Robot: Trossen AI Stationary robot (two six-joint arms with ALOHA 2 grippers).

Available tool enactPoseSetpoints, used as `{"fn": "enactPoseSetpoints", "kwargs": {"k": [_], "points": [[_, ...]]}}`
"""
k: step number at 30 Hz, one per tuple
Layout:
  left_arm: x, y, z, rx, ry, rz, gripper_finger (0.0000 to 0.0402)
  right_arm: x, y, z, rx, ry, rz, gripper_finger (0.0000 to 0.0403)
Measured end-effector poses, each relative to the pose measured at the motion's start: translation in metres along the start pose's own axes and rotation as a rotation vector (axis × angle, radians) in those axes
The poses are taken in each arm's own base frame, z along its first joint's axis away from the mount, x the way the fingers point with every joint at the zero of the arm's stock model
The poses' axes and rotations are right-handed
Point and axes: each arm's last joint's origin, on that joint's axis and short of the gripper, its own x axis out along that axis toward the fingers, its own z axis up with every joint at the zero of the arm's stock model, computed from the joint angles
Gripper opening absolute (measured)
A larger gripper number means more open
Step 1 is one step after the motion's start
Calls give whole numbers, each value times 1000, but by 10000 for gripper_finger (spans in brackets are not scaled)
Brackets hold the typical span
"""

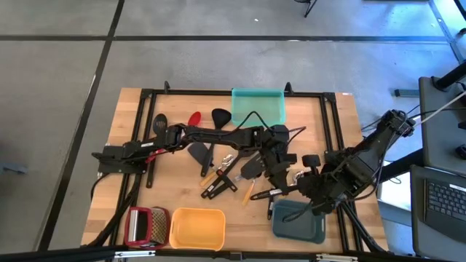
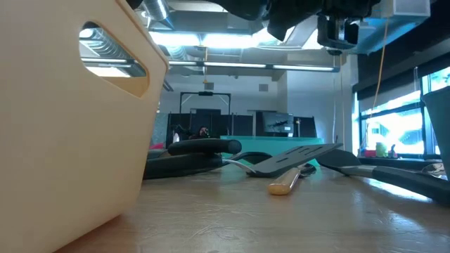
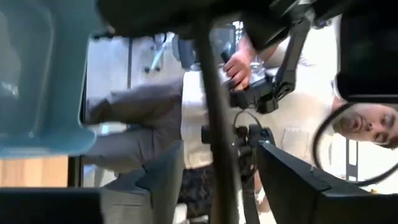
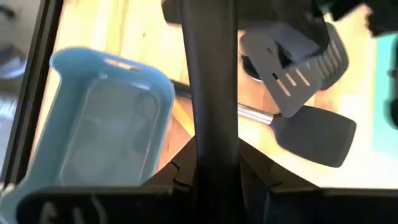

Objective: Pick & Place Kitchen Items
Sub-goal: Put the black serving spoon into the blue bin

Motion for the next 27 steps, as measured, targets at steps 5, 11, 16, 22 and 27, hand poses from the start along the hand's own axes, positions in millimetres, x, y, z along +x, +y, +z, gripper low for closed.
{"fn": "enactPoseSetpoints", "kwargs": {"k": [5, 11, 16, 22, 27], "points": [[-27, -15, 12, 63, -128, -16, 219, 3, 7, -6, 107, -15, -12, 67], [-70, -27, 25, 111, -293, 2, 216, 15, 13, -10, 310, -34, 12, 67], [-102, -35, 31, 160, -360, 14, 208, 24, 19, -14, 491, -45, 34, 67], [-131, -50, 31, 258, -400, 18, 199, 37, 41, -11, 665, -234, 171, 67], [-136, -65, 26, 317, -371, 8, 194, 59, 67, -14, 739, -333, 279, 67]]}}
